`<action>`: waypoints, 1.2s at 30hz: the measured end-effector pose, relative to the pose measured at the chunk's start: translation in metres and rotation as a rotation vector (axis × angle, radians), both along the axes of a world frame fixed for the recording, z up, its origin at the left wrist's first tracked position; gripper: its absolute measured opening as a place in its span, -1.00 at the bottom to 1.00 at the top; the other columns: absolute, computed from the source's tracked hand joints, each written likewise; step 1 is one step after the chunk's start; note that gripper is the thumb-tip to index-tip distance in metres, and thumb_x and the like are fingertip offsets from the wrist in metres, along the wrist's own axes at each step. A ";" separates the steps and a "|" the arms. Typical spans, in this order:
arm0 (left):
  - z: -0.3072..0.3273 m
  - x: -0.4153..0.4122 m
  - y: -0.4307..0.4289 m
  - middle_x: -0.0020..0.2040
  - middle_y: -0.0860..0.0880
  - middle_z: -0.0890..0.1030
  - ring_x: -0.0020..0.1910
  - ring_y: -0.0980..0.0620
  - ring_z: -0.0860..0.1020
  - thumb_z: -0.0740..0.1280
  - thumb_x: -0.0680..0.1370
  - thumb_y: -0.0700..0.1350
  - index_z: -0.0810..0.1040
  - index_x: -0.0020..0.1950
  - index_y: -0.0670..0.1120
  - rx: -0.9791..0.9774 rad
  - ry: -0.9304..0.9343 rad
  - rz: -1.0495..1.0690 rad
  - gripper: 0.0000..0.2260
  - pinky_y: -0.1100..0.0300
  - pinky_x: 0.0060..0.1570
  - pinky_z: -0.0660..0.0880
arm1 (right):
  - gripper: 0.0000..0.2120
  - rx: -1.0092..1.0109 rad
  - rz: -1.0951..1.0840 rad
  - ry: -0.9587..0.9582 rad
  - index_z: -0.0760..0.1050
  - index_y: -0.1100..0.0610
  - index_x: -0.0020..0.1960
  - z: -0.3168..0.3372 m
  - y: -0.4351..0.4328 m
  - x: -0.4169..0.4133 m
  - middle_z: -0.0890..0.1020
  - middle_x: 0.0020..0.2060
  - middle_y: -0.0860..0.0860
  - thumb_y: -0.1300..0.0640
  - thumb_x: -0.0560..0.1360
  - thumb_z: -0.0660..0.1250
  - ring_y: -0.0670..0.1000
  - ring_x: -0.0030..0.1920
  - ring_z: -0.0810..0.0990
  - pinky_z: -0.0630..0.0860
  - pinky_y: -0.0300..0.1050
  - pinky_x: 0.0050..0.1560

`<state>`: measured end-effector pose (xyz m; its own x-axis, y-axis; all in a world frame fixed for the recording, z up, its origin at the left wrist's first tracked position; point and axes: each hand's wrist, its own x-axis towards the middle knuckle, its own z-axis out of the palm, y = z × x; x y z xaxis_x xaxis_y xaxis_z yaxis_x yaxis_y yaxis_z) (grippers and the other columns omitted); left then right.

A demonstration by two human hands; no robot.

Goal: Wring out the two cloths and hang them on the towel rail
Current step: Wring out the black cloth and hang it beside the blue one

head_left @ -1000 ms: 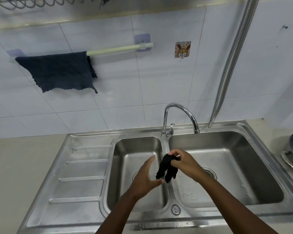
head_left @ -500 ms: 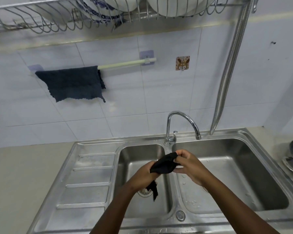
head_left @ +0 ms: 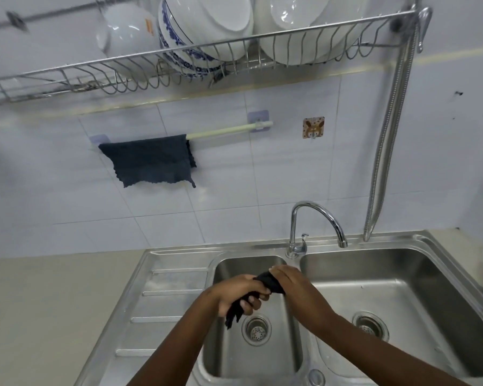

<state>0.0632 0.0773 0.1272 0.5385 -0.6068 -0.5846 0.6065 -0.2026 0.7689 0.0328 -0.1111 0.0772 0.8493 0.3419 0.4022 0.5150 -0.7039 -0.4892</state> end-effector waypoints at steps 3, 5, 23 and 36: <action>0.009 0.005 0.015 -0.25 0.02 0.35 -0.46 0.21 0.28 0.27 0.58 -0.01 0.44 0.11 -0.13 -0.109 0.152 -0.123 -0.78 0.43 -0.58 0.13 | -0.68 -0.091 0.076 -0.052 0.40 0.07 0.25 0.009 -0.002 0.013 0.50 0.11 0.00 0.24 0.52 0.19 -0.13 0.10 0.34 0.30 -0.32 0.11; 0.015 0.008 0.024 -0.25 0.03 0.34 -0.45 0.21 0.29 0.22 0.60 0.11 0.46 0.14 -0.14 -0.110 0.175 -0.176 -0.67 0.43 -0.59 0.17 | -0.72 -0.151 0.129 -0.025 0.42 0.09 0.19 0.020 -0.002 0.018 0.52 0.04 0.02 0.19 0.48 0.23 -0.07 0.08 0.36 0.31 -0.26 0.06; 0.031 0.008 0.021 0.04 -0.19 0.62 -0.03 -0.17 0.56 0.15 0.61 -0.11 0.45 0.14 -0.15 1.041 -1.238 -0.339 -0.81 0.10 -0.16 0.35 | -0.85 -0.550 0.001 0.336 0.54 0.04 -0.17 0.064 0.023 0.059 0.66 -0.19 0.07 -0.02 0.37 0.28 0.12 -0.17 0.63 0.49 -0.09 -0.21; 0.022 0.033 0.033 -0.20 -0.06 0.53 -0.28 0.00 0.49 0.14 0.60 -0.06 0.47 -0.05 -0.09 0.740 -0.892 -0.131 -0.83 0.18 -0.32 0.34 | -0.62 -0.550 -0.027 -0.076 0.40 0.05 0.07 0.065 0.023 0.066 0.58 -0.05 0.02 0.02 0.30 0.39 0.09 -0.03 0.51 0.42 0.02 -0.07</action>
